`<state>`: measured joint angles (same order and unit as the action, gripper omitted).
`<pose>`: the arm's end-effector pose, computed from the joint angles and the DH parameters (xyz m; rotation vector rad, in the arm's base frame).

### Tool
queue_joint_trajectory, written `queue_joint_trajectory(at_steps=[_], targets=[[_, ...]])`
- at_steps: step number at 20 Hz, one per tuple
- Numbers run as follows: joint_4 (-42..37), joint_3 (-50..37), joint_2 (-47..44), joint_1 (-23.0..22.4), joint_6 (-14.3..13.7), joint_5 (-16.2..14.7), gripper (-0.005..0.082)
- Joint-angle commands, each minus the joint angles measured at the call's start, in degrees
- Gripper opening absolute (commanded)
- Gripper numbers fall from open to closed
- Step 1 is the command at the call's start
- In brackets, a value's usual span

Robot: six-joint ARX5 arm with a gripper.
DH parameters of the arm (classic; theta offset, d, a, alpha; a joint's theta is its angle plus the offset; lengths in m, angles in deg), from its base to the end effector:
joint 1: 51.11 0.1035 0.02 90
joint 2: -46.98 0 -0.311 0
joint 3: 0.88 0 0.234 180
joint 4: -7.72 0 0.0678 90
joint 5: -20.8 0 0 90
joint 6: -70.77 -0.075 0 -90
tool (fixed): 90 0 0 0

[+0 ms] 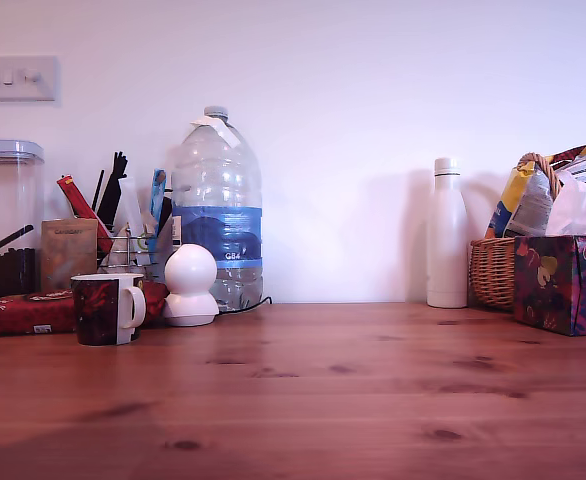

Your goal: Pick up the coffee capsules from the table one by one and drop them inside the nearest coffee cup

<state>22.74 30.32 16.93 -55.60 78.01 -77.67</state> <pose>0.1214 -0.0206 0.2299 -0.1336 0.2564 -0.2095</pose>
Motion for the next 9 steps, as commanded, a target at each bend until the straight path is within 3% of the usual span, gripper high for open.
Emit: queue_joint_trajectory(at_steps=[1, 9], targets=[[2.7, -1.4, 3.8, -0.2, 0.3, 0.2, -0.0021], [9.0, -1.4, 15.6, -0.2, 0.3, 0.1, -0.0021]])
